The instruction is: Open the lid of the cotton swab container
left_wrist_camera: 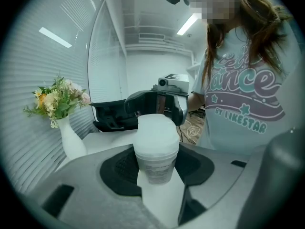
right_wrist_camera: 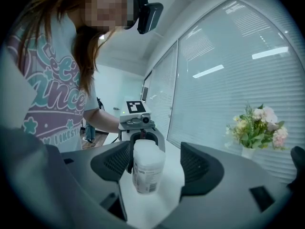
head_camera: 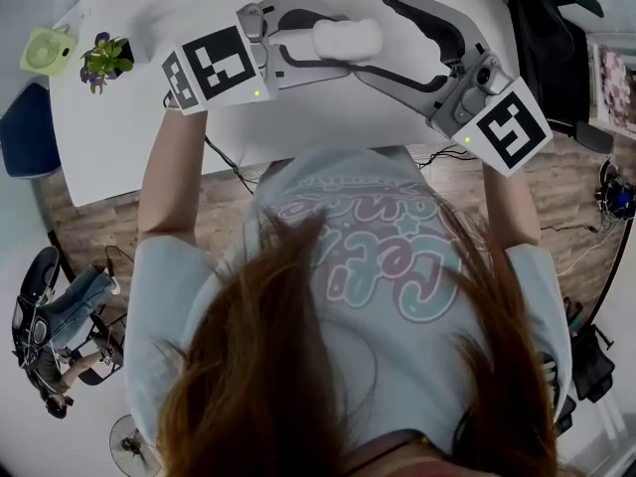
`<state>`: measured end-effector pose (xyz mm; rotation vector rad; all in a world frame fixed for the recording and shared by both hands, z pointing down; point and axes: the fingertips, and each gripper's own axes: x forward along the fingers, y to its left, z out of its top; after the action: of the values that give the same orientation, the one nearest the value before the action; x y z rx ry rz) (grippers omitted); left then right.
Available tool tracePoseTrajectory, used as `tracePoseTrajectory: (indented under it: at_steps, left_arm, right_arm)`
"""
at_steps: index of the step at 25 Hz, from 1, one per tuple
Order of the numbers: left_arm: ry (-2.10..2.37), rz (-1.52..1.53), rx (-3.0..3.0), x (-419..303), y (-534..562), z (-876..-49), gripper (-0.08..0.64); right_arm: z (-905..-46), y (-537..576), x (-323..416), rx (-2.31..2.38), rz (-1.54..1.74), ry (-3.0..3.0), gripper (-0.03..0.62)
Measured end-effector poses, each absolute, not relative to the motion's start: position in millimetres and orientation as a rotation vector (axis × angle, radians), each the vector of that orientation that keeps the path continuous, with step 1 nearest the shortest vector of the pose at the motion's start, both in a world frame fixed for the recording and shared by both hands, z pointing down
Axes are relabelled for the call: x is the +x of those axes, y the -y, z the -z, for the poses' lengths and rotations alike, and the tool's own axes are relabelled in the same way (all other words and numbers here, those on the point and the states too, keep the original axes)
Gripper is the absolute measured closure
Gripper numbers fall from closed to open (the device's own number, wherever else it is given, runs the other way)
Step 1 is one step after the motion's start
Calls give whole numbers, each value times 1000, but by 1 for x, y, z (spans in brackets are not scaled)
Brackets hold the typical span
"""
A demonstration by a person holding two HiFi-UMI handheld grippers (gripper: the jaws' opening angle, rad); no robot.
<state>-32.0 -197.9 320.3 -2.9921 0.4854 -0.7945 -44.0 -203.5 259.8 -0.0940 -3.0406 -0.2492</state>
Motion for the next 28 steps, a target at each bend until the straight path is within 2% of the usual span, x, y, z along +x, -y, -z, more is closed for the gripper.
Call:
tracePoseTrajectory:
  at_steps: [8, 28]
  left_arm:
    - [-419, 818, -2973, -27, 189, -316, 367]
    - [-318, 829, -2970, -18, 176, -309, 367]
  right_arm:
    - [-261, 189, -55, -228, 283, 2993, 264]
    - [-263, 161, -64, -439, 322, 2919, 365]
